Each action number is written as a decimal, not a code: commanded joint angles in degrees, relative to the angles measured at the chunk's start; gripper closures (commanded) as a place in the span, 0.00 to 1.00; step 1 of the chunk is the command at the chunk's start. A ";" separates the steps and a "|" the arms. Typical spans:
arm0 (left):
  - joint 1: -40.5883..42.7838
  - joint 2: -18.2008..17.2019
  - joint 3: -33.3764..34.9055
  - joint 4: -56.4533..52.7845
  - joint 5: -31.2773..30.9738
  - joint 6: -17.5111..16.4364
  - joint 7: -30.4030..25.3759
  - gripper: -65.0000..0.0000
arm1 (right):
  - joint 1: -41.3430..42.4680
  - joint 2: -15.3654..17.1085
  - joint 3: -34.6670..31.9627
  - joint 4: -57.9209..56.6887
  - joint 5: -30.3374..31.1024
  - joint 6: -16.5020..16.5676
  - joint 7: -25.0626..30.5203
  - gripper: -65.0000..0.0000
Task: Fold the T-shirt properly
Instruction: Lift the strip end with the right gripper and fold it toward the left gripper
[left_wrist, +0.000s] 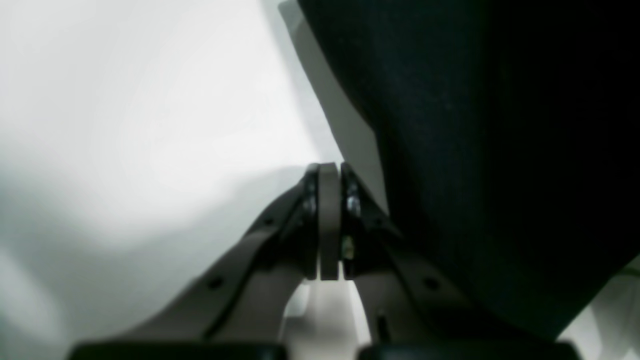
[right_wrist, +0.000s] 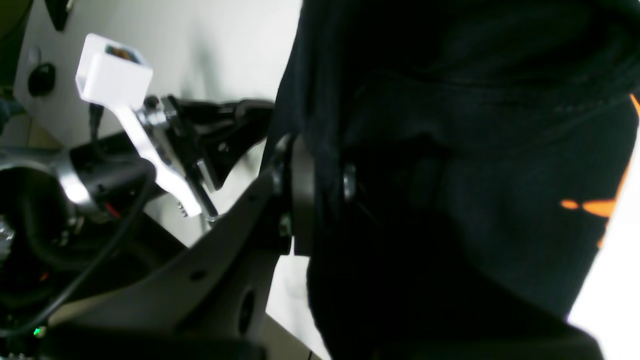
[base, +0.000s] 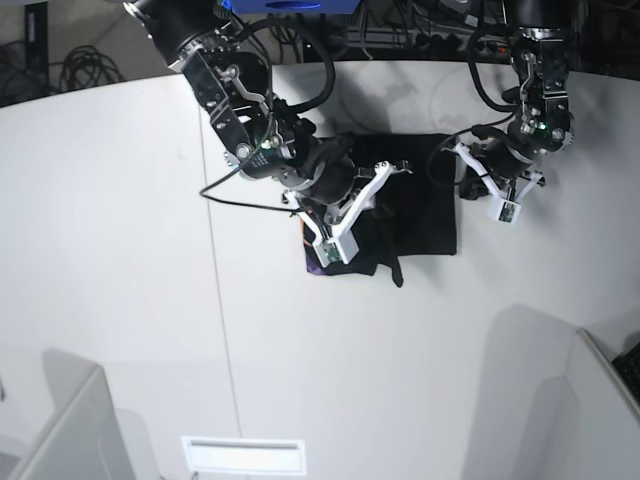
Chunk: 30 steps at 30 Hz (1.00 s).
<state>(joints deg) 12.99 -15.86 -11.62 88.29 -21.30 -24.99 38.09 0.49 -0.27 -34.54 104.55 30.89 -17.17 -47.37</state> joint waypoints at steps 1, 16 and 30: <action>0.50 -0.27 0.14 0.10 1.21 0.33 2.57 1.00 | 1.13 -0.56 0.04 0.02 0.36 0.25 1.97 1.00; 1.64 -0.63 -0.56 0.19 1.21 0.33 2.49 1.00 | 4.21 4.27 2.06 4.50 0.97 -6.70 5.66 1.00; 1.73 -1.15 0.06 0.98 1.21 0.33 2.49 1.00 | -1.24 7.00 7.69 11.18 0.97 -6.70 5.66 1.00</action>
<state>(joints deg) 14.31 -16.56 -11.64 89.14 -21.47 -25.21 37.89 -1.34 7.11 -26.92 114.58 31.53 -24.62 -42.89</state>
